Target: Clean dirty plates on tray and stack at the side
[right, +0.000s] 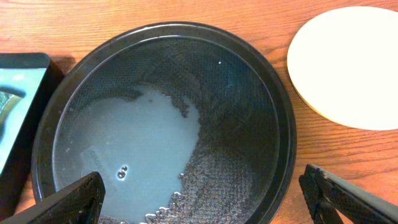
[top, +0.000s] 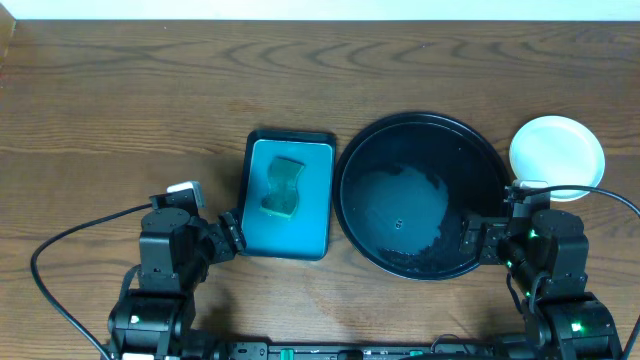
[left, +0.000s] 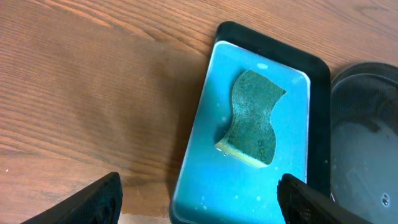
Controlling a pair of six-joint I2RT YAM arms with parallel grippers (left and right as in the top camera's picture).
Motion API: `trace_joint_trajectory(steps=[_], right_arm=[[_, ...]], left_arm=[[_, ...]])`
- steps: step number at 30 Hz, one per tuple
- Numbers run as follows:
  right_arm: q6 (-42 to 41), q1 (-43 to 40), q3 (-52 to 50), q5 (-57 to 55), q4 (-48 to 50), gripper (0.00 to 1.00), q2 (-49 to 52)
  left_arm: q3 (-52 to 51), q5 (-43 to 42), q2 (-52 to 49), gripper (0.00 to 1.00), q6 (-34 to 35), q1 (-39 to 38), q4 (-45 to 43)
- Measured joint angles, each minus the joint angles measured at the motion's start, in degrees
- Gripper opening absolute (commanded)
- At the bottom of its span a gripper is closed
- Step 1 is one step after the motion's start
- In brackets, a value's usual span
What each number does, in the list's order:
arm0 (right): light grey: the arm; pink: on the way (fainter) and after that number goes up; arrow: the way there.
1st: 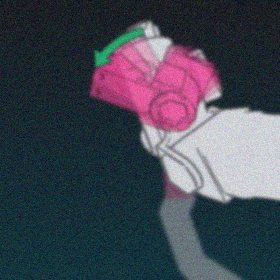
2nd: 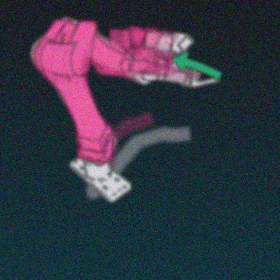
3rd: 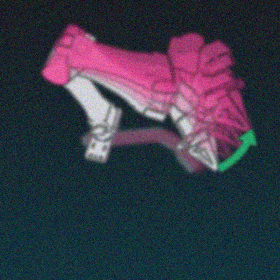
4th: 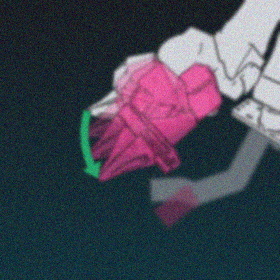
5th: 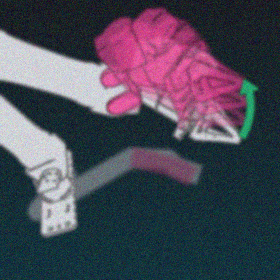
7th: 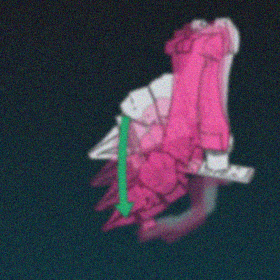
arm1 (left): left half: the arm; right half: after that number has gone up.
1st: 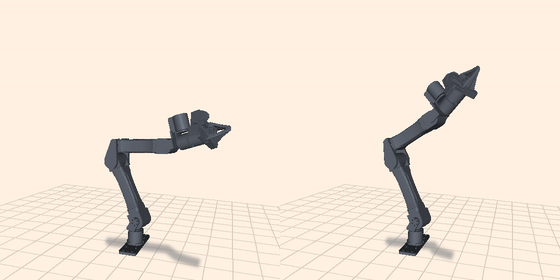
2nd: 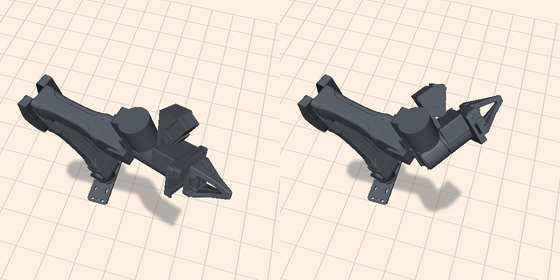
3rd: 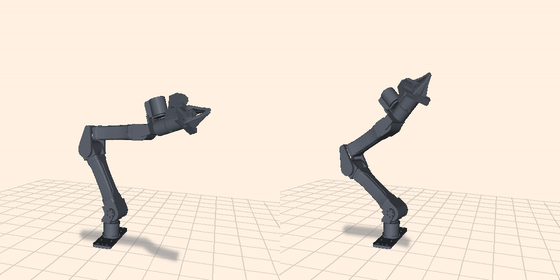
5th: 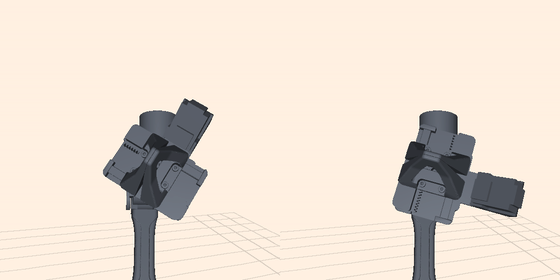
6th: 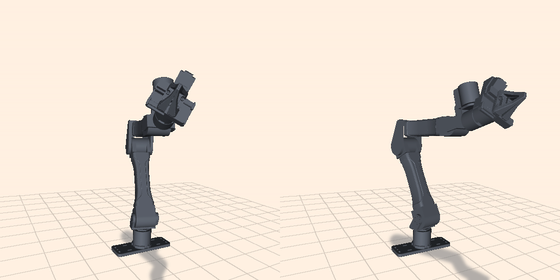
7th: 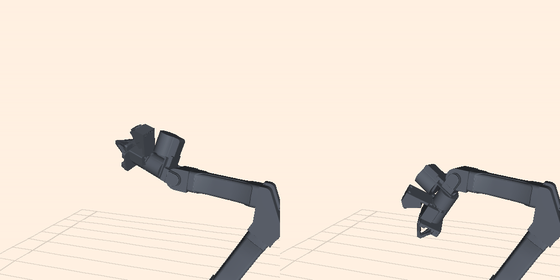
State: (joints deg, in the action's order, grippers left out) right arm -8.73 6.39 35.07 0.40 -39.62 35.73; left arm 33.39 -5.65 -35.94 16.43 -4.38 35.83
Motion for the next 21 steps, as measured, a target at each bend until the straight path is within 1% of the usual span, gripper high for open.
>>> trace_joint_trajectory(steps=[6,10,14,21], right_arm=[[0.02,0.02,-0.42,-0.02,-1.44,0.99,-1.11],[0.09,0.02,-2.40,-0.26,0.35,0.99,-6.21],[0.28,0.00,-7.30,-0.31,6.34,0.99,-15.61],[0.28,0.02,-20.76,0.68,18.75,0.99,-32.37]], left_arm=[[0.00,0.00,0.00,0.80,0.00,0.00,0.00],[0.00,0.00,0.00,0.80,0.00,0.00,0.00],[-0.02,0.00,0.00,0.81,0.00,0.00,0.04],[-0.09,-0.02,-0.02,0.80,0.00,0.00,0.11]])
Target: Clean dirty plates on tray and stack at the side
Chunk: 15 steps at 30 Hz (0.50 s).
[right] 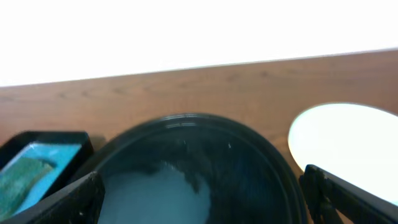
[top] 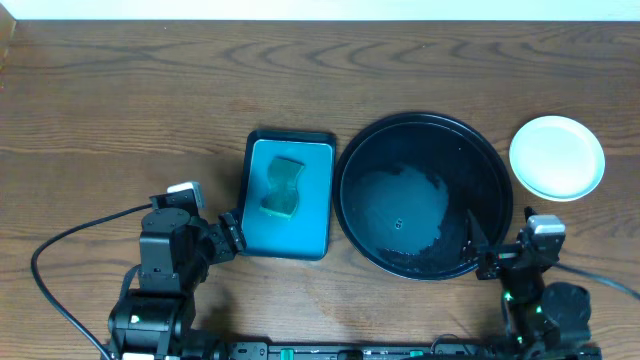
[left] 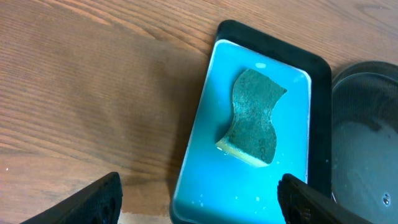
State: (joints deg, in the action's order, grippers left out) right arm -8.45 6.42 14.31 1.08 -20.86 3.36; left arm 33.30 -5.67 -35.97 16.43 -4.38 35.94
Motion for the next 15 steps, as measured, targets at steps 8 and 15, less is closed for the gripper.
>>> trace_joint_trajectory(steps=[8,15], right_arm=[[-0.02,0.26,-11.10,0.59,22.58,0.99,-2.69],[0.07,0.26,-13.90,0.55,24.83,0.99,-2.73]], left_arm=[[-0.02,0.02,0.00,0.80,0.00,0.00,0.00],[-0.02,0.02,0.00,0.80,0.00,0.00,0.00]])
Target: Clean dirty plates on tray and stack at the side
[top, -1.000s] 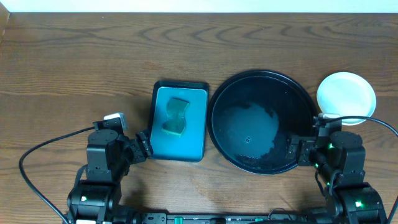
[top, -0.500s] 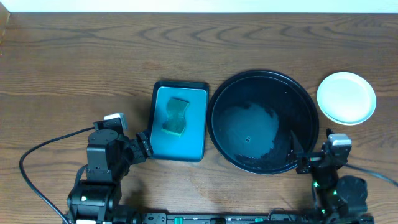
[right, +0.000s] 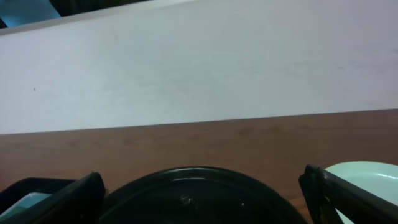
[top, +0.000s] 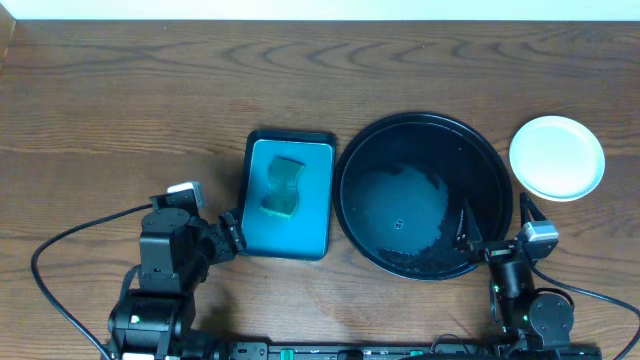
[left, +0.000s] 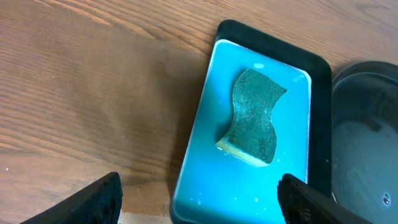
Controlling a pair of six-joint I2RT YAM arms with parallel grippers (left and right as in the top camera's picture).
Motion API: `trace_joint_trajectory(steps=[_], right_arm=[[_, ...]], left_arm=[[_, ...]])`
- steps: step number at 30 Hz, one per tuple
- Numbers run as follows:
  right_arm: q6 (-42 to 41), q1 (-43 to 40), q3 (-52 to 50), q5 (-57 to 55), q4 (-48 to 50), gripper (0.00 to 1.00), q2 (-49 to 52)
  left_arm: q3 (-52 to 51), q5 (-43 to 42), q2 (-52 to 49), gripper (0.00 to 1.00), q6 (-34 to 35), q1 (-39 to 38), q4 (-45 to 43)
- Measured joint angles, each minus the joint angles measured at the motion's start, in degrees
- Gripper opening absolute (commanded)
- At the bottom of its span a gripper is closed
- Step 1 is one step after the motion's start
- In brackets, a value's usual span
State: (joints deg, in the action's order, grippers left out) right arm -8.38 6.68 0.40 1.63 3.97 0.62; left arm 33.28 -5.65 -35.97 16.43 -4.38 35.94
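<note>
One white plate (top: 557, 157) lies on the table right of the round black tray (top: 420, 117), which holds soapy water with foam and no plate. In the right wrist view only the tray's far rim (right: 199, 171) and the plate's edge (right: 367, 171) show under a white wall. My right gripper (top: 495, 225) is open at the tray's front right edge, holding nothing. A green sponge (left: 254, 117) lies in the blue dish (left: 205, 162). My left gripper (left: 199, 199) stands open at that dish's front left corner, empty.
The blue dish (top: 310, 220) with its black rim sits directly left of the round tray, nearly touching it. Bare wood table (top: 120, 110) stretches to the left and back. A white wall runs along the table's far edge.
My right arm has drawn further back toward the front edge and its camera has tilted up, showing more wall and less tray. The left arm, sponge and plate are unchanged.
First my right gripper was open over the black tray's front right rim, looking down into the soapy water, with the white plate beside it. Then it stood back and tilted up. Now it sits lower still at the front edge. The left arm stayed put.
</note>
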Motion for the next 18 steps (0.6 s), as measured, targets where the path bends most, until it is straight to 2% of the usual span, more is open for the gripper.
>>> trace_joint_trajectory(steps=[3,18], right_arm=[[0.50,0.00,-0.07,-0.15,-7.78,0.99,-0.09],[2.58,0.00,-0.02,-0.20,-7.98,0.99,0.09]], left_arm=[[0.00,0.00,0.00,0.80,0.00,0.00,0.02],[-0.04,0.00,0.00,0.81,0.00,0.00,0.00]])
